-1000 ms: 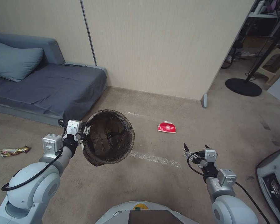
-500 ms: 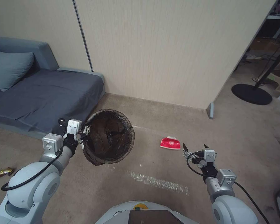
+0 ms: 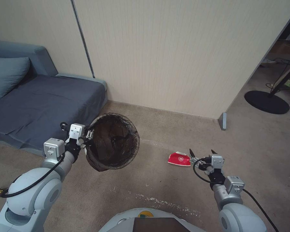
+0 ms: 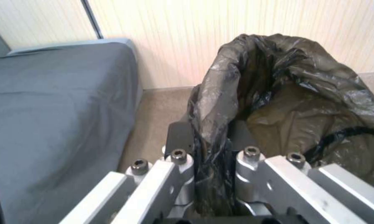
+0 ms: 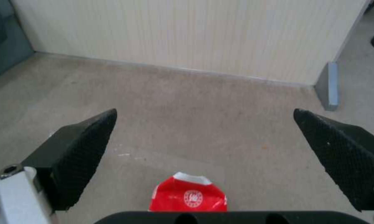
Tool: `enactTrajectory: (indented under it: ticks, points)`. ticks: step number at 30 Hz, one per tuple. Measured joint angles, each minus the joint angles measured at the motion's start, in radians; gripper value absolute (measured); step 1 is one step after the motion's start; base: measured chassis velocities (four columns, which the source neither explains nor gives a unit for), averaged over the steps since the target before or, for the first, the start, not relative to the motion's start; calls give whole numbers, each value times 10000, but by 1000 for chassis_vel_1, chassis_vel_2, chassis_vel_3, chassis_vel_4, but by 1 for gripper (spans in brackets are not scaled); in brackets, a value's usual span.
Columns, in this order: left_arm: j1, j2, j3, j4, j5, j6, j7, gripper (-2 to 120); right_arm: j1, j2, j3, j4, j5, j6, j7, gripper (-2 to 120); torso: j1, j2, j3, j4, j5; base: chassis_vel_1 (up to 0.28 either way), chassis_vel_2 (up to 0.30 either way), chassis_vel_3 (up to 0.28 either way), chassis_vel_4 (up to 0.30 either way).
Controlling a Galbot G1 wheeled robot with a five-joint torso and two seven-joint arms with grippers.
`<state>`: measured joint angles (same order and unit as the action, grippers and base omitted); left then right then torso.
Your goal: Pick up the trash bin, then pick up the garbage from the floor and place it into the trash bin.
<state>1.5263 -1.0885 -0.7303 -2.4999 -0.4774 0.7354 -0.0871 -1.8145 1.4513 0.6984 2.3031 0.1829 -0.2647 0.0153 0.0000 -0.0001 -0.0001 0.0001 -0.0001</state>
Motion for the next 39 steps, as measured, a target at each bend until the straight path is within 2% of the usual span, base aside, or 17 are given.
enactTrajectory:
  ticks: [4, 7, 9, 10, 13, 14, 16, 19, 27, 29, 30, 32, 34, 35, 37, 39]
  points:
    - [-11, -8, -3, 0, 12, 0, 6, 7, 83, -5, -109, -96, -293, 434, 149, 100, 0, 0, 1, -1, 1, -45, 34, 43, -35]
    - [-32, -24, 14, 0, 35, 0, 19, 7, 115, -72, -122, -46, -354, -14, 227, 100, 0, 0, 1, -2, 2, 0, 0, 0, 0]
    - [-39, -46, 78, 0, 80, 0, 43, 7, 136, -276, -163, 261, -60, -1386, 340, 100, 0, 0, 0, 0, 1, 0, 0, 0, 0]
    - [-39, -46, 78, 0, 80, 0, 43, 7, 136, -276, -163, 261, -60, -1386, 340, 100, 0, 0, 0, 0, 1, 0, 0, 0, 0]
    - [-89, -39, 121, -1, 93, 1, 55, 7, 339, -688, -118, 459, 323, -2780, 460, 100, 0, 0, 0, -1, 1, 0, 0, 0, 0]
    - [-89, -39, 121, -1, 93, 1, 55, 7, 339, -688, -118, 459, 323, -2780, 460, 100, 0, 0, 0, -1, 1, 0, 0, 0, 0]
    - [-133, 2, 170, -1, 88, 0, 63, 7, 624, -1060, -27, 588, 902, -4106, 592, 100, 0, 0, 0, 0, 1, 0, 0, 0, 0]
    - [-146, 32, 203, -1, 85, 1, 80, 7, 867, -1315, -12, 548, 1165, -4661, 610, 100, 0, 0, 0, -1, 2, 0, 0, 0, 0]
    - [-145, 117, 241, 0, 60, 1, 123, 7, 1576, -2205, -253, -206, 1628, -4844, 347, 100, 0, 0, 1, 0, 4, 0, 0, 0, 0]
    - [-153, 120, 238, -1, 59, 1, 122, 7, 1913, -2910, -299, -495, 1860, -4837, 218, 100, 0, 0, 1, 0, 3, 0, 0, 0, 0]
    - [-153, 120, 238, -1, 59, 1, 122, 7, 1913, -2910, -299, -495, 1860, -4837, 218, 100, 0, 0, 1, 0, 3, 0, 0, 0, 0]
    - [-159, 97, 251, -1, 75, 1, 119, 7, 2159, -3462, -352, -717, 2100, -4827, 156, 100, 0, 0, 1, -4, 4, 0, 0, 0, 0]
    - [-154, 36, 284, -1, 138, 1, 116, 7, 2655, -4329, -494, -1132, 2705, -4801, 109, 100, 0, 0, 1, 1, 2, 0, 0, 0, 0]
    - [-154, 36, 284, -1, 138, 1, 116, 7, 2655, -4329, -494, -1132, 2705, -4801, 109, 100, 0, 0, 1, 1, 2, 0, 0, 0, 0]
    - [-140, -8, 297, 2, 209, 1, 114, 7, 3093, -4879, -764, -1523, 3052, -4780, 81, 100, 0, 0, 1, 0, 3, 0, 0, 0, 0]
    - [-126, -18, 297, 7, 244, 1, 115, 7, 3329, -5119, -979, -1769, 3125, -4773, 54, 100, 0, 0, 2, 0, 3, 0, 0, 0, 0]
